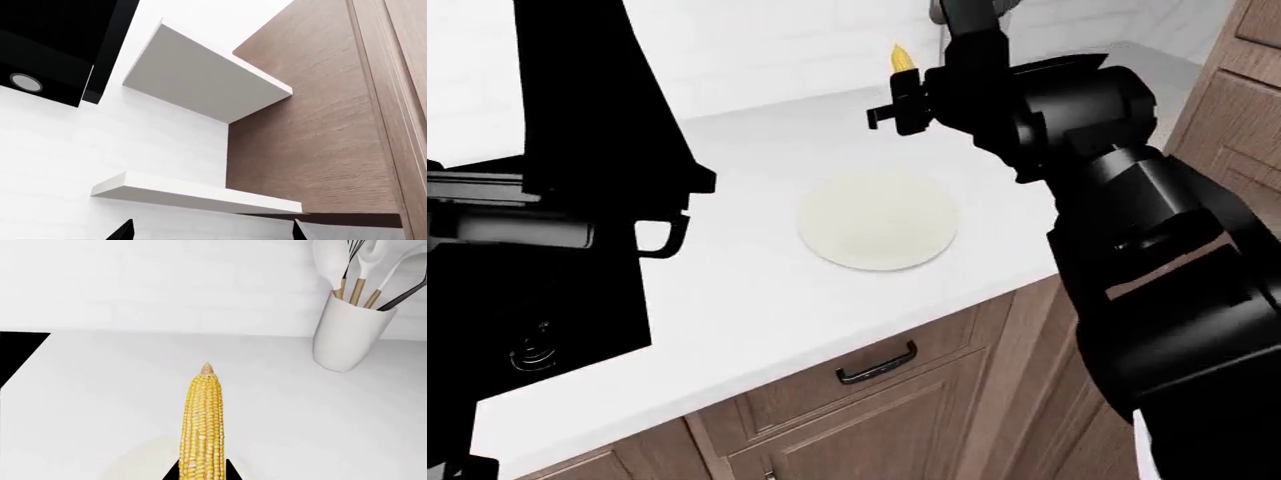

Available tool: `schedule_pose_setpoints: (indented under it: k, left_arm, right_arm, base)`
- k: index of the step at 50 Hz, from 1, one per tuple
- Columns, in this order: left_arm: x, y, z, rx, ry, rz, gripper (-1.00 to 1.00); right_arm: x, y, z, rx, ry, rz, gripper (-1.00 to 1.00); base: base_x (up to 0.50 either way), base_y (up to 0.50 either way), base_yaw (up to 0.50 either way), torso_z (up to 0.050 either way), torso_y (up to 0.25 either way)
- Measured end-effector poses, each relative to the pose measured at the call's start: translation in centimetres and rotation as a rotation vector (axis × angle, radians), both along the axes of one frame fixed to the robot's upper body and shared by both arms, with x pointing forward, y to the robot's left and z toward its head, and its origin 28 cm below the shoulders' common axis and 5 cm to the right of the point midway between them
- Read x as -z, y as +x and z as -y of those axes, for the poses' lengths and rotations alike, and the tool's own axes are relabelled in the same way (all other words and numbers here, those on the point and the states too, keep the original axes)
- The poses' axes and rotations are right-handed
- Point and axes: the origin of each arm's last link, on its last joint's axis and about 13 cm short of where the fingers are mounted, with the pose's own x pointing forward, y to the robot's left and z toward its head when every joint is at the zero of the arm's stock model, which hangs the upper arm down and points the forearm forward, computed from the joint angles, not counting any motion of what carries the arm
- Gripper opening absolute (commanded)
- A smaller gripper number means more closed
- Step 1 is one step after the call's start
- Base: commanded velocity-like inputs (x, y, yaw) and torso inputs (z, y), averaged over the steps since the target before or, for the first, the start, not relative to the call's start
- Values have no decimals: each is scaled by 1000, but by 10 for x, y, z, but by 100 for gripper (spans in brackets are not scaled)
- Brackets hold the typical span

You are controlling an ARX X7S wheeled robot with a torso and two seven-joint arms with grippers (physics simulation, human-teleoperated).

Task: Pick the corn from the oven and place it on the plate on the counter.

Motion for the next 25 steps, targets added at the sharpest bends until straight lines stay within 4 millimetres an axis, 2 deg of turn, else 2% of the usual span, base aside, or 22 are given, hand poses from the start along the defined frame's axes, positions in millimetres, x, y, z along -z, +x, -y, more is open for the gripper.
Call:
schedule_pose_setpoints:
  k: [25]
  left_arm:
    - [1,0,0,2,0,-4,100]
  right_arm:
    - [20,-1,-5,-15,-23,-85,-100]
  base:
    - [0,0,0,0,0]
